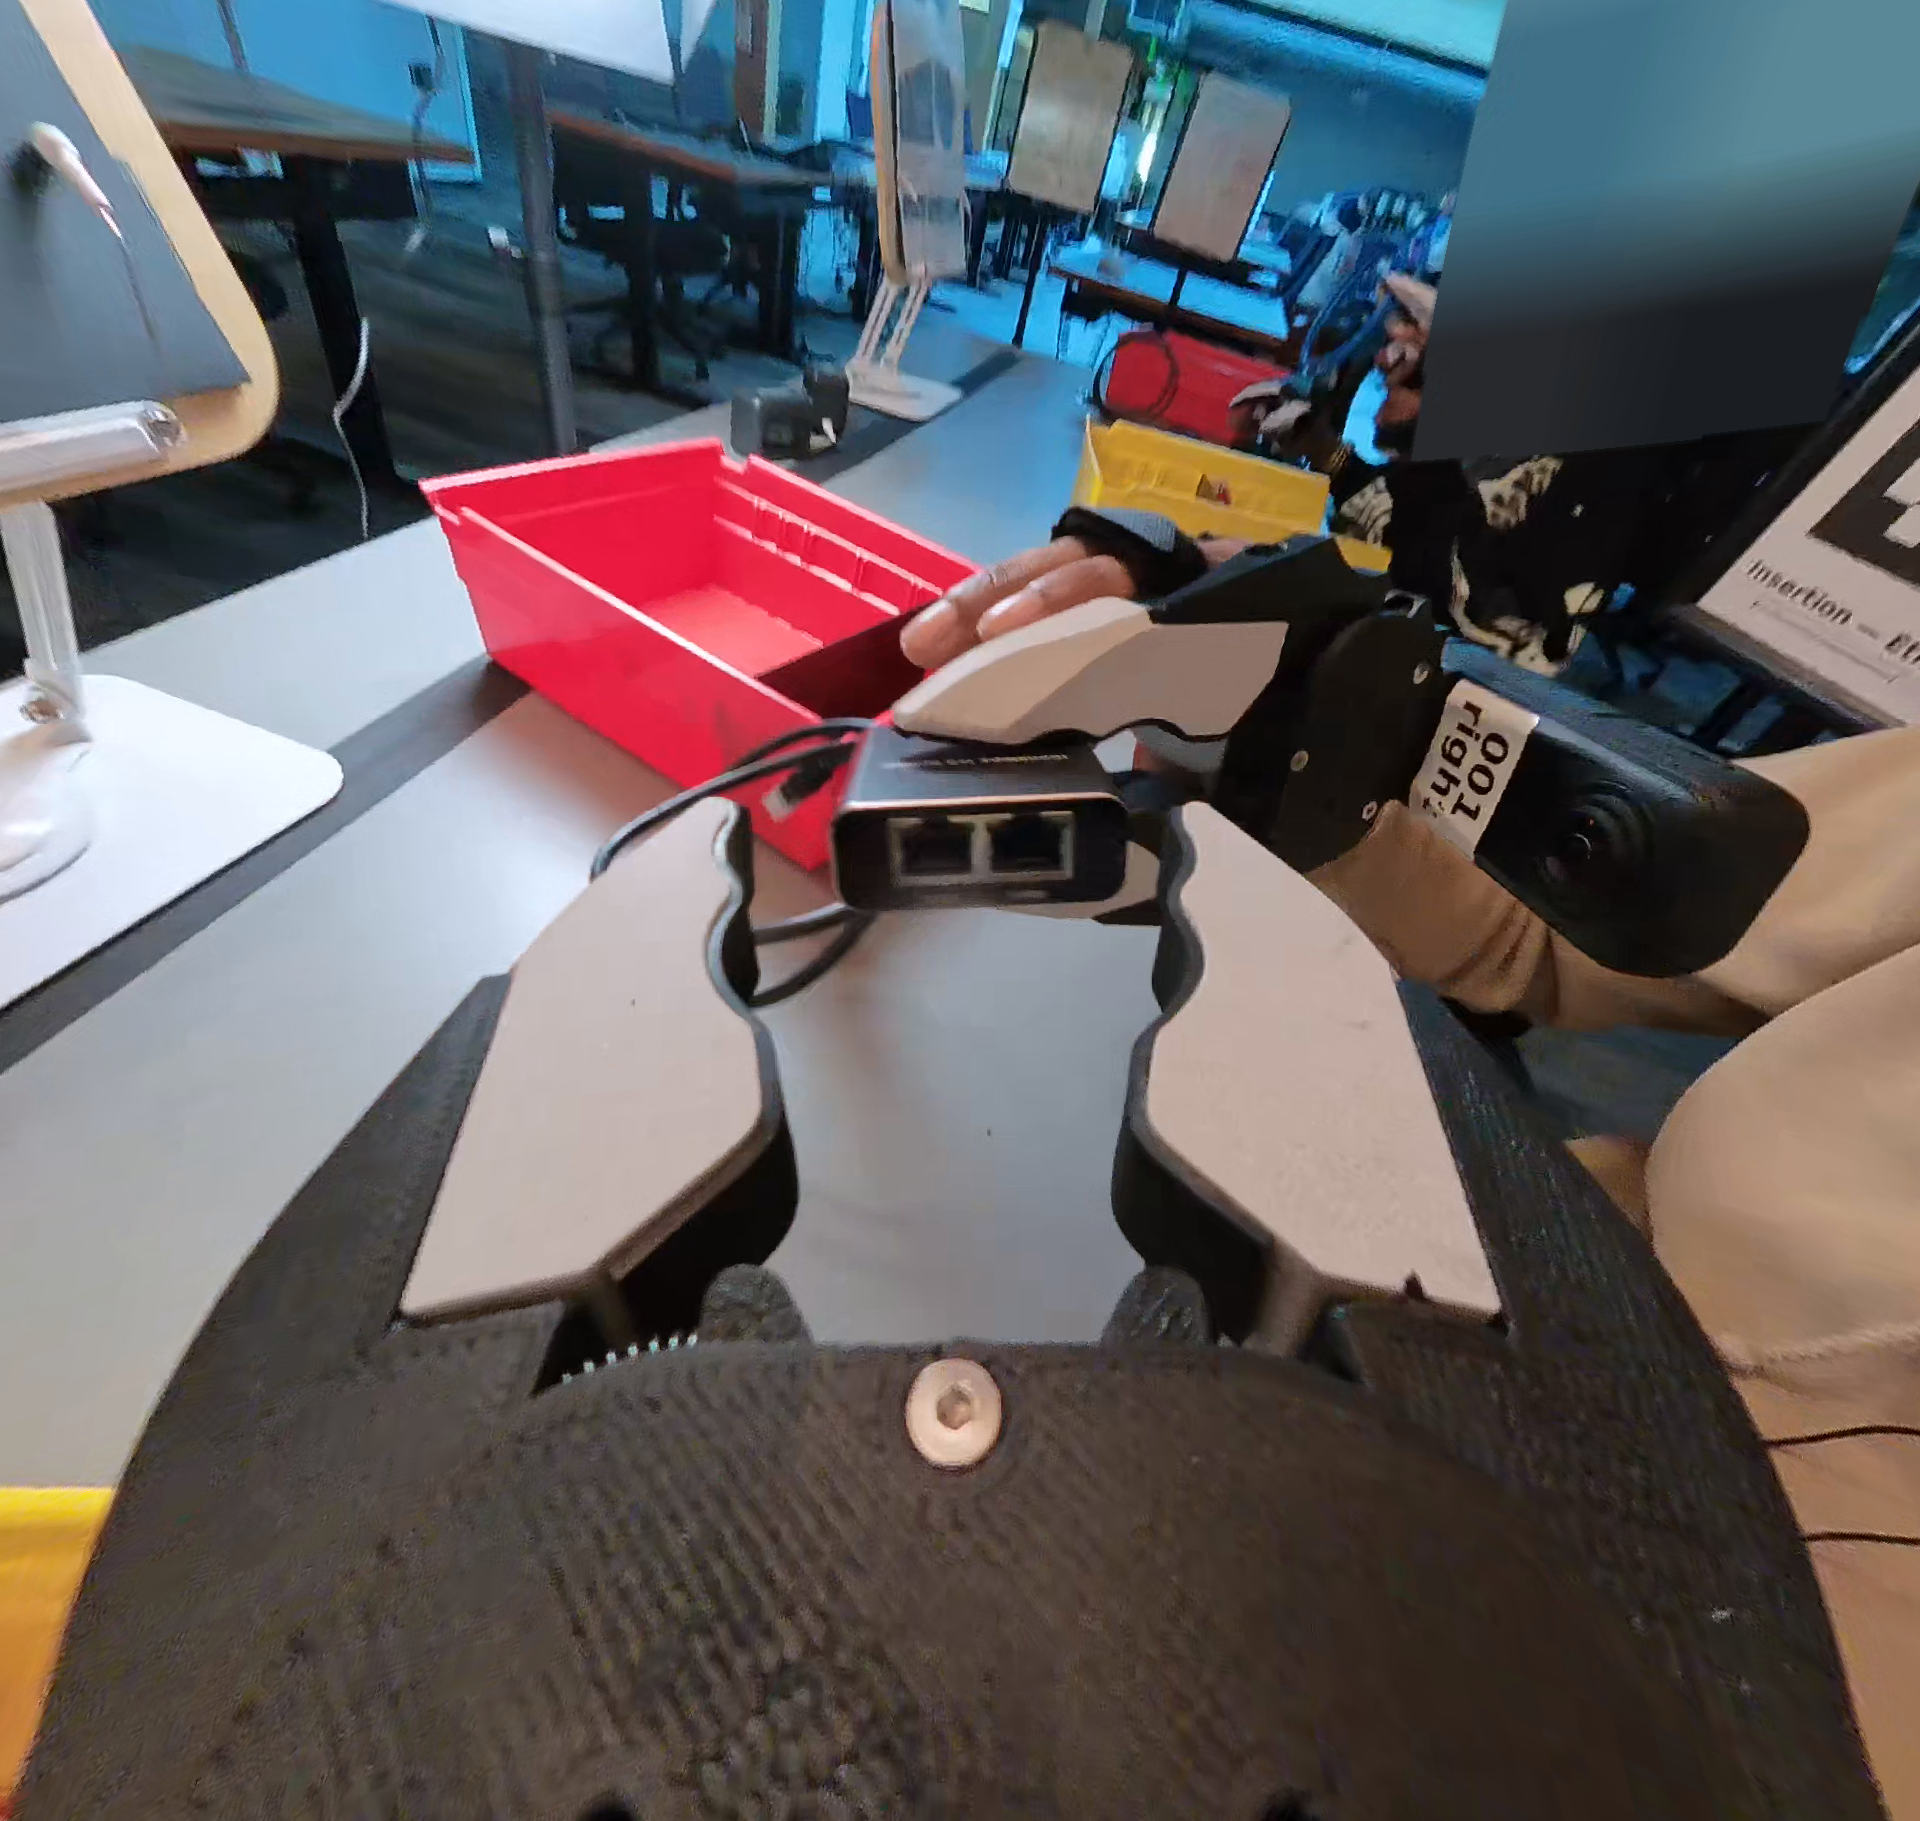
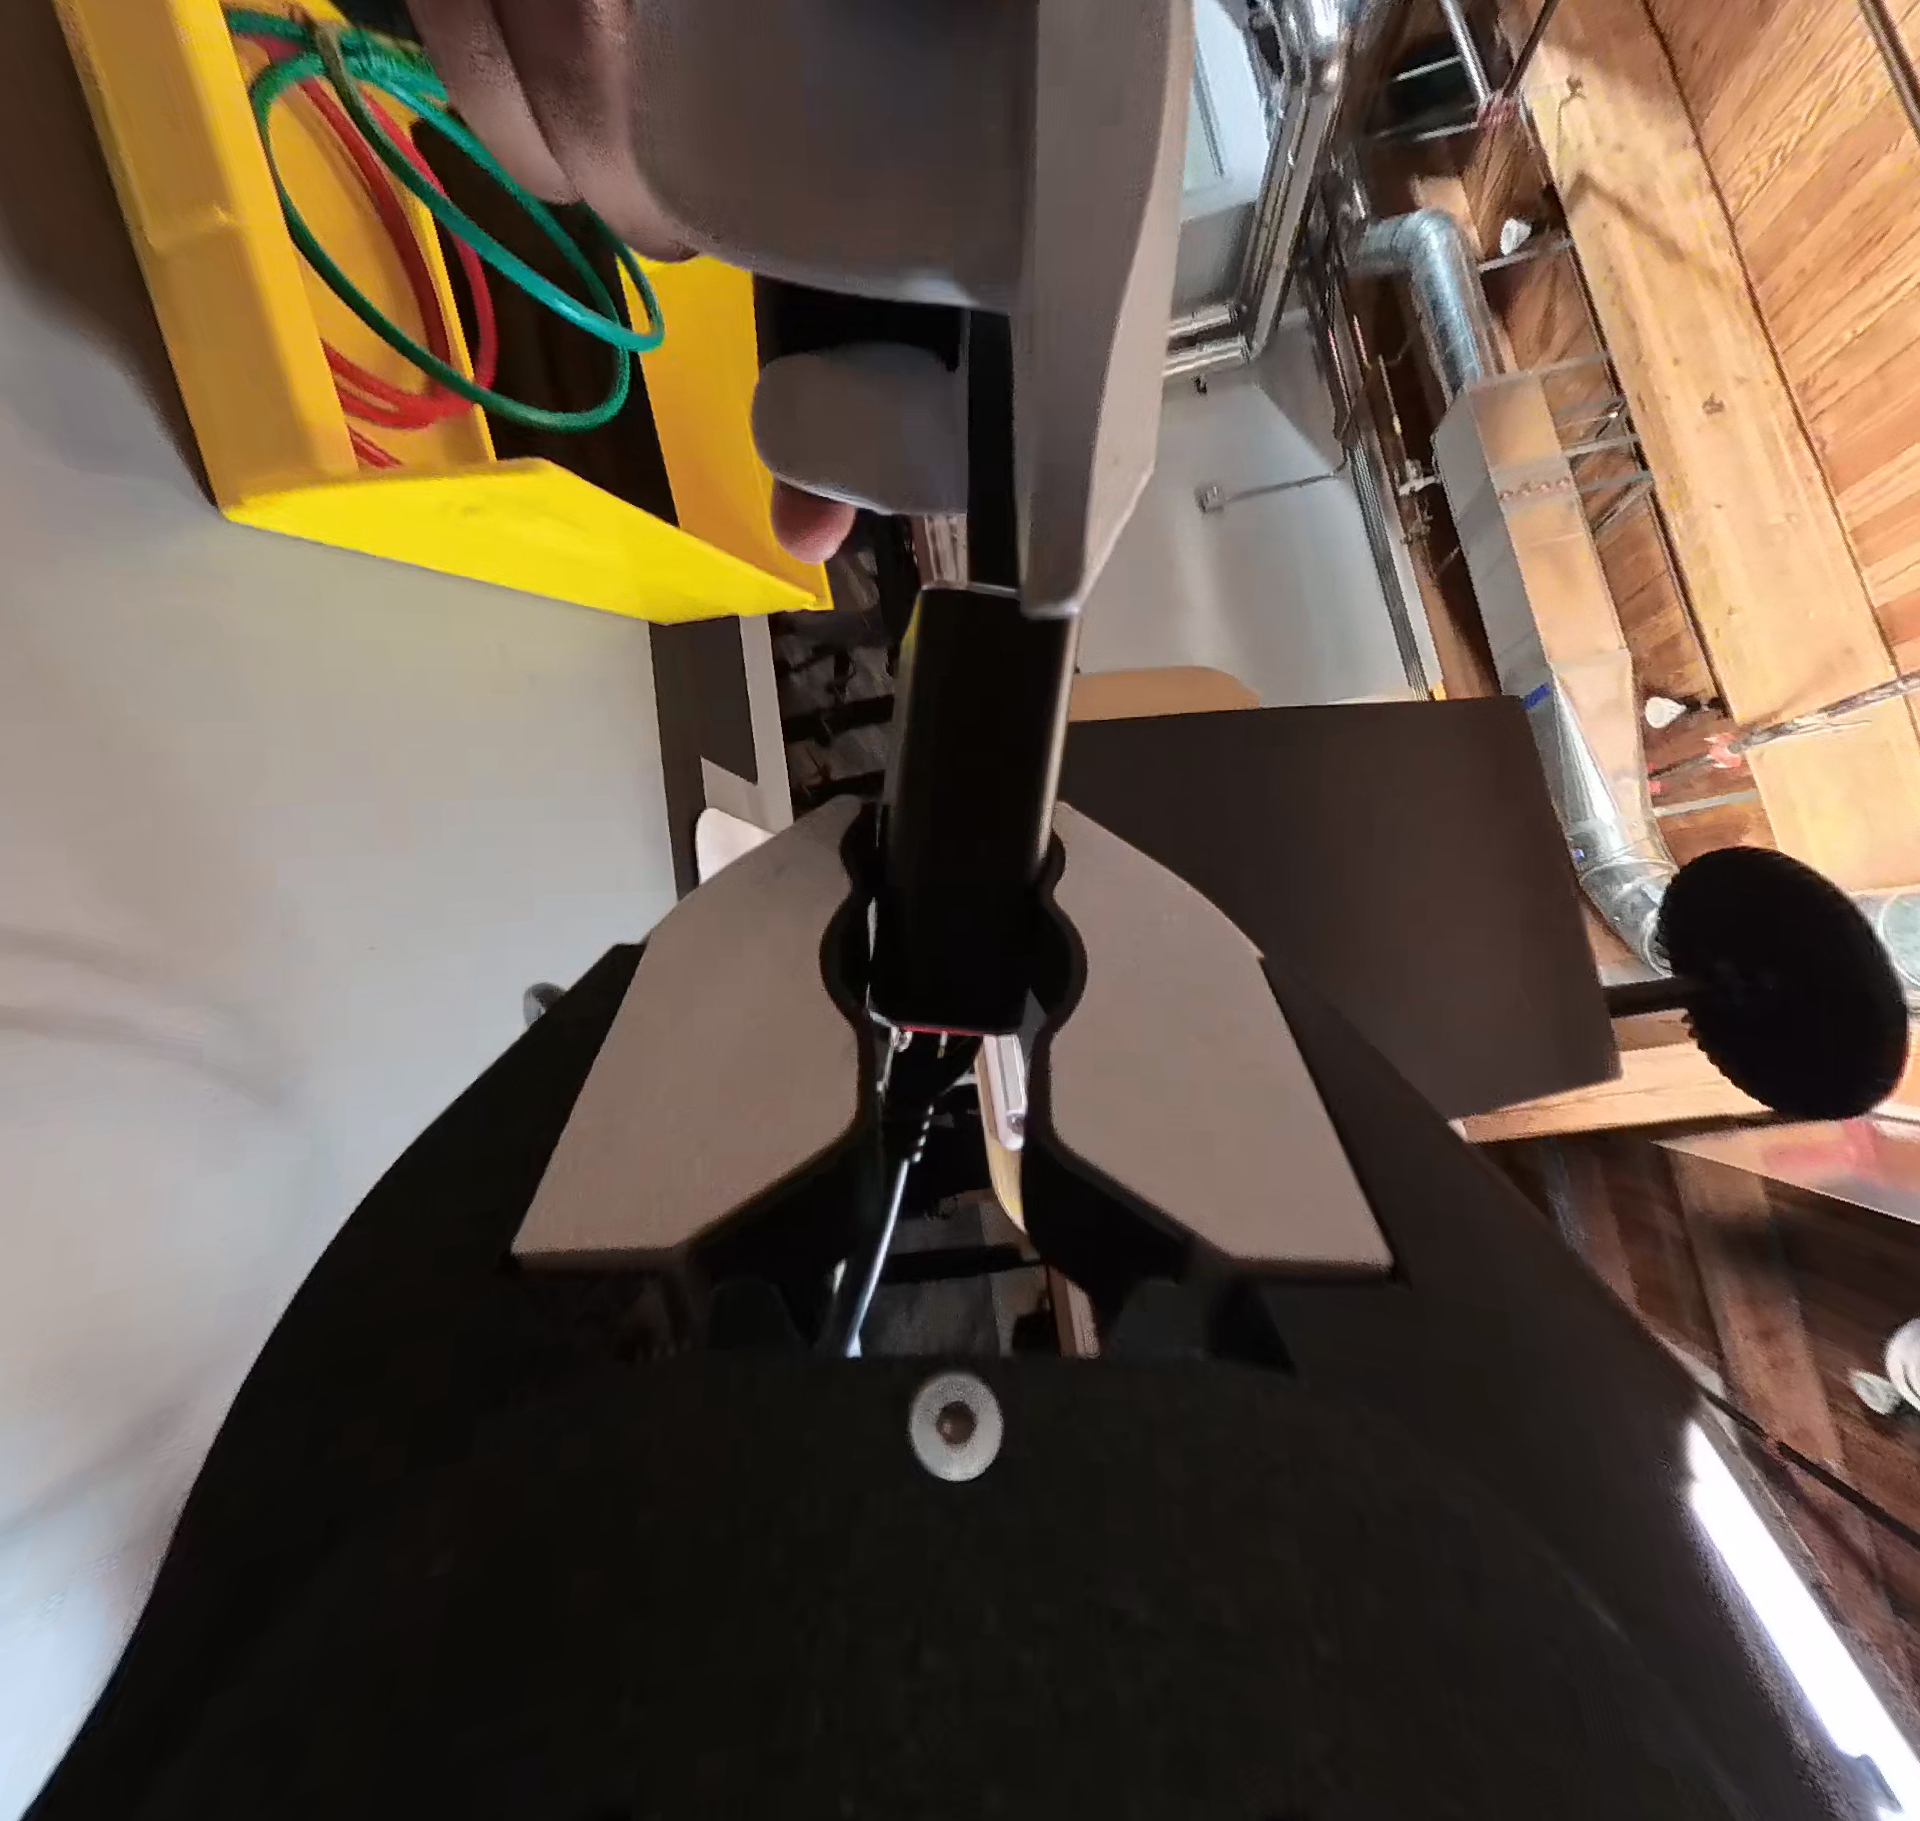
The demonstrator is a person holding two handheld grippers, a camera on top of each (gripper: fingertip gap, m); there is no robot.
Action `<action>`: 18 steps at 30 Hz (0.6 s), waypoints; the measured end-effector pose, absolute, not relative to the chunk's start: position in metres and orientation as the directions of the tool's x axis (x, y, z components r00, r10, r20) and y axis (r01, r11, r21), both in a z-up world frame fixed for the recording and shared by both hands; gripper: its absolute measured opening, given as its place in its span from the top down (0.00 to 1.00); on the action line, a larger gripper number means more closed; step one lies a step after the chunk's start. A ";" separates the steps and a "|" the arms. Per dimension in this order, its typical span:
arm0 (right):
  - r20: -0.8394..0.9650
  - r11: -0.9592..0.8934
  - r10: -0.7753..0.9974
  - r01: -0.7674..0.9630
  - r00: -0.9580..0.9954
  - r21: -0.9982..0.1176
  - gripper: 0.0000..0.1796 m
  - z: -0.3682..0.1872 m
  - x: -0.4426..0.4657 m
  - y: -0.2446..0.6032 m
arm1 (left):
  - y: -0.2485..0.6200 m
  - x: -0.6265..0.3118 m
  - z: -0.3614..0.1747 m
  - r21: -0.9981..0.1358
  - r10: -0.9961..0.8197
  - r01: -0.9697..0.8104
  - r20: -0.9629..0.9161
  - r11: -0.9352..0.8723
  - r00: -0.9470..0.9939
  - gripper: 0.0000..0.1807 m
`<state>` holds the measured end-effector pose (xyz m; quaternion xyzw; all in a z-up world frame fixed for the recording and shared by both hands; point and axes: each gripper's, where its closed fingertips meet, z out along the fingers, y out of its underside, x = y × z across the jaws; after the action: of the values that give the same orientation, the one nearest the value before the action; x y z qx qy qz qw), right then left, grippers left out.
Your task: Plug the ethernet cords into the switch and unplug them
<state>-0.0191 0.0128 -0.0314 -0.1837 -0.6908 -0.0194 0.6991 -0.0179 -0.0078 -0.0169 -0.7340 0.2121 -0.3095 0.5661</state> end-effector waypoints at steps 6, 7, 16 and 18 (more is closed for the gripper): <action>0.986 0.945 0.160 0.282 0.041 -0.165 0.85 -0.034 -0.024 0.002 | -0.002 0.001 -0.037 -0.960 -0.685 -0.045 0.165 -0.277 0.710 0.63; 0.987 0.950 0.154 0.269 0.042 -0.159 0.85 -0.033 -0.023 0.002 | -0.002 0.001 -0.036 -0.963 -0.691 -0.045 0.157 -0.264 0.705 0.63; 0.960 0.960 0.275 0.046 0.056 -0.278 0.84 -0.016 -0.013 -0.025 | -0.027 0.009 -0.013 -0.978 -0.854 0.089 0.209 -0.190 0.477 0.64; 0.963 0.963 0.265 0.034 0.038 -0.266 0.85 -0.019 -0.014 -0.031 | -0.031 0.009 -0.013 -0.975 -0.874 0.100 0.221 -0.197 0.432 0.64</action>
<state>-0.0136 -0.0305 -0.0186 -0.1086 -0.6888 0.0810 0.7122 0.0086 -0.0313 -0.0130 -0.6379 0.3034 -0.4380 0.5561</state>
